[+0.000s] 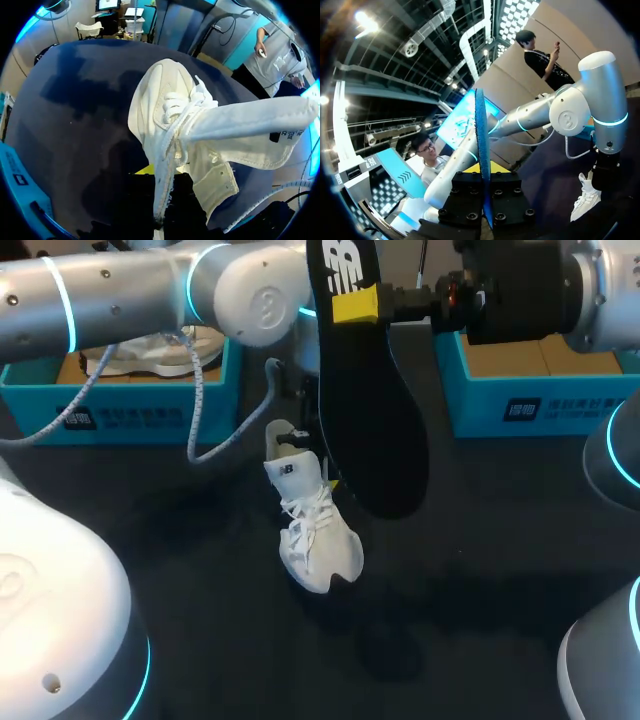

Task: Take the shoe out of the shoebox, open the shoe tongue, remove and reinsert the insole, then place the shoe into the shoebox

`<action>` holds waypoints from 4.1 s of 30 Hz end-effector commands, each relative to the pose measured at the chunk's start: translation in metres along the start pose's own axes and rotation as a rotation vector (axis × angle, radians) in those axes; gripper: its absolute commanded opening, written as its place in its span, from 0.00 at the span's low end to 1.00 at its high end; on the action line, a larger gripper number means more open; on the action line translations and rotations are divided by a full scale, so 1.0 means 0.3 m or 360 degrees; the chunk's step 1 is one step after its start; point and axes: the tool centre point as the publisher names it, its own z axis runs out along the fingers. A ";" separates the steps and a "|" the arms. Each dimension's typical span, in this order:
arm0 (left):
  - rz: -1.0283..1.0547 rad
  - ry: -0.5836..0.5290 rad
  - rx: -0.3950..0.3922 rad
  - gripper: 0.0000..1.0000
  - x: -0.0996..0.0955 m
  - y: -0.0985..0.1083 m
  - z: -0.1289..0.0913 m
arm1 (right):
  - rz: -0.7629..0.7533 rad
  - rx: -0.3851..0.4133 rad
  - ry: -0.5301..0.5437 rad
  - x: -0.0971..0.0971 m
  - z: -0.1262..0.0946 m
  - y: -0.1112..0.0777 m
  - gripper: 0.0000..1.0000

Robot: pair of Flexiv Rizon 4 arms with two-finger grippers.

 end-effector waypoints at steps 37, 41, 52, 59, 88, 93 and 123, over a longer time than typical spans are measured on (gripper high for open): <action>0.0159 0.0360 -0.0182 0.00 -0.134 -0.112 0.211 | 0.0002 -0.0001 -0.0003 -0.002 0.012 0.001 0.00; 0.0167 0.0362 -0.0180 0.00 -0.135 -0.099 0.235 | 0.0002 -0.0001 -0.0003 -0.002 0.012 0.001 0.00; 0.0187 0.0312 -0.0102 1.00 -0.137 -0.123 0.214 | 0.0002 -0.0001 -0.0003 -0.002 0.012 0.001 0.00; 0.0199 0.0119 -0.0124 1.00 -0.118 -0.156 0.060 | 0.0002 -0.0001 -0.0003 -0.002 0.012 0.001 0.00; 0.0759 -0.0931 -0.0064 1.00 -0.010 -0.131 -0.500 | 0.0239 -0.0024 -0.0184 -0.082 -0.022 0.048 0.00; 0.0759 -0.0931 -0.0064 1.00 -0.010 -0.131 -0.500 | 0.0433 -0.0092 -0.0261 -0.137 -0.066 0.074 0.00; 0.0734 -0.1075 -0.0053 1.00 -0.005 -0.120 -0.524 | 0.0867 -0.0255 -0.0254 -0.307 -0.112 0.187 0.00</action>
